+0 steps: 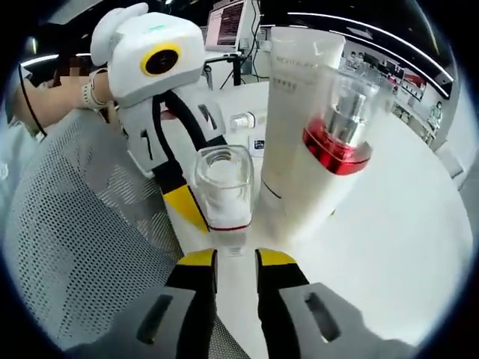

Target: Arrange the skincare products in the storage area until every visible bottle or jar stands upright without overlapping.

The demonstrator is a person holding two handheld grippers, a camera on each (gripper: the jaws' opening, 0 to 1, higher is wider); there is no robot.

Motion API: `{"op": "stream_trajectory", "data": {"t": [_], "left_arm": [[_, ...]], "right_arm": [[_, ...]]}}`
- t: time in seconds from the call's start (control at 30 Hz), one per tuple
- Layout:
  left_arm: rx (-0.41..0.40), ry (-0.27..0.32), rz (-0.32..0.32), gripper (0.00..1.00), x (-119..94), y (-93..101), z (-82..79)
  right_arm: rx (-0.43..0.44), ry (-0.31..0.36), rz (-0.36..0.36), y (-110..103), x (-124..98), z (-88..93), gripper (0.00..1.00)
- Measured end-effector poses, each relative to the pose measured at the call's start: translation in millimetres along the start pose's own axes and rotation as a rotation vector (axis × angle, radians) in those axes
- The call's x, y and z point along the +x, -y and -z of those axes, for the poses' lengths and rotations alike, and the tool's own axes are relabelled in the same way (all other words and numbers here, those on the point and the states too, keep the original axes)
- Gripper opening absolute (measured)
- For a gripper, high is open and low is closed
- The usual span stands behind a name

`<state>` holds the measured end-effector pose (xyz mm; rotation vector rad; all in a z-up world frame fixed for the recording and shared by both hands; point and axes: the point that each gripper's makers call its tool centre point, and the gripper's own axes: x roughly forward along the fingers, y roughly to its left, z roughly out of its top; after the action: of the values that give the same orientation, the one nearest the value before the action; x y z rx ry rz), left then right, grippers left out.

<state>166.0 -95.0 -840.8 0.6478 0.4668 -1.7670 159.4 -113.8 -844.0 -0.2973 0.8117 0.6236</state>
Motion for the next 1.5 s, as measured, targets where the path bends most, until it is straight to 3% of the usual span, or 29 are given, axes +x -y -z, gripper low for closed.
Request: {"op": "stream_trajectory", "data": {"t": [0.57, 0.9, 1.1, 1.33, 1.5], "left_arm": [[-0.022, 0.004, 0.011, 0.1, 3.8, 1.7, -1.0], [-0.005, 0.012, -0.055, 0.1, 4.7, -10.7, -4.6], [-0.004, 0.02, -0.078, 0.08, 6.3, -14.1, -7.3], [0.008, 0.01, -0.06, 0.09, 8.2, -10.2, -6.5], [0.007, 0.006, -0.06, 0.08, 6.6, -10.4, -5.7]], "right_arm": [[-0.013, -0.016, 0.039, 16.4, -3.6, 1.4, 0.17], [-0.016, -0.004, 0.073, 25.1, -3.2, -3.8, 0.14], [-0.012, -0.018, 0.05, 22.2, -1.4, -1.0, 0.15], [-0.038, -0.045, 0.038, 15.6, 6.1, 3.3, 0.17], [-0.101, -0.063, 0.024, 14.7, 7.9, 2.4, 0.14]]}}
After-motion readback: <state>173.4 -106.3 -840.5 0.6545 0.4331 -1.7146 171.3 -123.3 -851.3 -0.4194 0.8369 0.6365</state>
